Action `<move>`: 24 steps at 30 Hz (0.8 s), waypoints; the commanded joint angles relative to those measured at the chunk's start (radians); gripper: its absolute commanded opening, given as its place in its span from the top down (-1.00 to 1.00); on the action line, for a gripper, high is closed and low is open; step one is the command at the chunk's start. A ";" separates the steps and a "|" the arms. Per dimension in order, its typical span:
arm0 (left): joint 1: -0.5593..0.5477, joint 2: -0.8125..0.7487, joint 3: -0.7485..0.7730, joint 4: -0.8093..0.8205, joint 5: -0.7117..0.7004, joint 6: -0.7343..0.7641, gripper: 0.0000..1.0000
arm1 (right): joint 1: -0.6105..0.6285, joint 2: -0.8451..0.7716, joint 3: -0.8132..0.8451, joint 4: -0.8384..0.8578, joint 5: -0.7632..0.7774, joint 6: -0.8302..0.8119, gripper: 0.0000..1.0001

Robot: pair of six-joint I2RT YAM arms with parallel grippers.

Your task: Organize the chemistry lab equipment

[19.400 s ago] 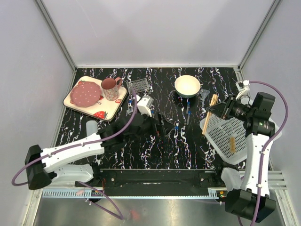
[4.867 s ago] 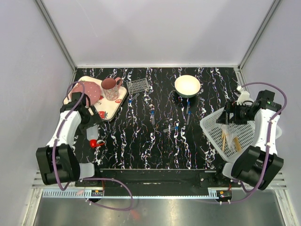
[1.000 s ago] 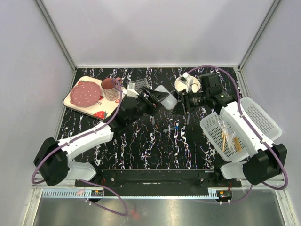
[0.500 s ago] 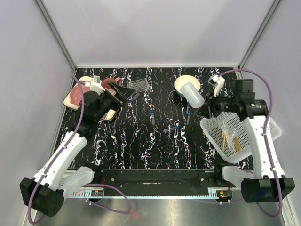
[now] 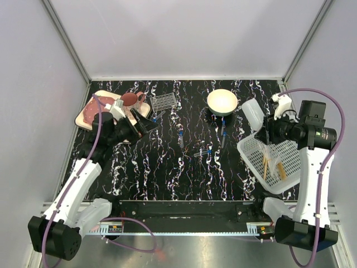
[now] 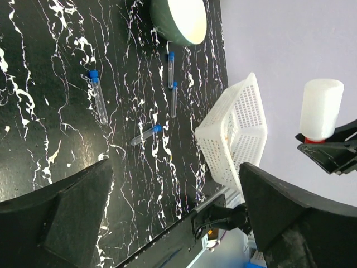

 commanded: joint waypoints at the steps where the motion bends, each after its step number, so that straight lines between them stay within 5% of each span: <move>1: 0.007 -0.046 -0.003 -0.004 0.062 0.050 -0.98 | -0.059 -0.013 0.011 -0.044 0.070 -0.047 0.92; 15: 0.016 -0.100 -0.032 -0.073 0.073 0.106 -0.98 | -0.310 0.053 -0.065 -0.105 0.082 -0.222 0.85; 24: 0.021 -0.100 -0.038 -0.090 0.070 0.128 -0.98 | -0.358 0.079 -0.150 -0.091 0.102 -0.278 0.80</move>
